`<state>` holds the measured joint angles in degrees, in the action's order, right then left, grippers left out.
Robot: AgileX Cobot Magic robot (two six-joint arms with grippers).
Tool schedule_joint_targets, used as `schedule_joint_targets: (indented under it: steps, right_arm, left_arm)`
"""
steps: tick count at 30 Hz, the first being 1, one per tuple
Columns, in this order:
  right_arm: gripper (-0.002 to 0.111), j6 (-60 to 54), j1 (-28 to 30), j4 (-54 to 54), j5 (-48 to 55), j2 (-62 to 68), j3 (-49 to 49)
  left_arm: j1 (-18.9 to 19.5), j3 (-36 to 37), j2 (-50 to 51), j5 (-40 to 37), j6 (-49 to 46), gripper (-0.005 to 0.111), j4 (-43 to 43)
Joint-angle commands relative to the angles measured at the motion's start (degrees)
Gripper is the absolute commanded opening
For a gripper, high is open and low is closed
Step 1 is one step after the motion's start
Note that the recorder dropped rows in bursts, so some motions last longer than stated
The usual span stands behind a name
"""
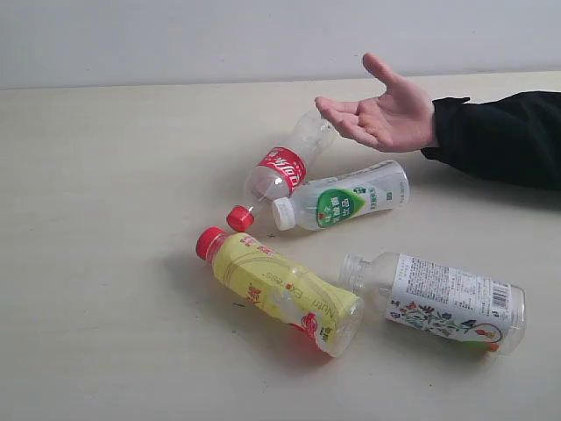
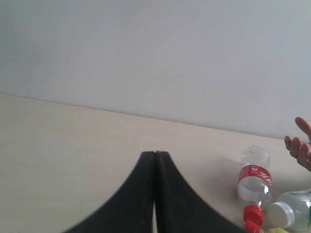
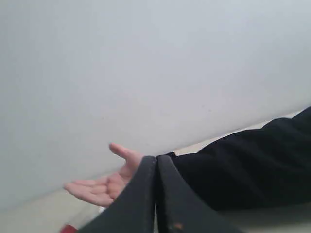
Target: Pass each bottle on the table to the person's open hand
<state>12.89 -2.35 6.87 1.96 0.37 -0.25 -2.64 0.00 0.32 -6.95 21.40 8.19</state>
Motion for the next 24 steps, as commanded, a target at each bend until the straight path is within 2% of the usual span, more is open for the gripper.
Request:
schedule_joint_targets:
  steps: [1, 15, 20, 24]
  right_arm:
    - [0.000, 7.0, 0.4, 7.6, -2.0, -0.4, 0.3]
    - [0.000, 6.9, 0.4, 8.0, -17.4, -0.4, 0.3]
    - [0.000, 10.9, 0.4, 7.5, -21.5, -0.4, 0.3]
    - [0.000, 13.9, 0.4, -5.5, -24.1, -0.4, -7.5]
  left_arm:
    - [-0.2, 0.0, -0.3, 0.6, 0.0, 0.000, 0.2]
    - [-0.2, 0.0, -0.3, 0.6, 0.0, 0.000, 0.2]
    - [-0.2, 0.0, -0.3, 0.6, 0.0, 0.000, 0.2]
    - [-0.2, 0.0, -0.3, 0.6, 0.0, 0.000, 0.2]
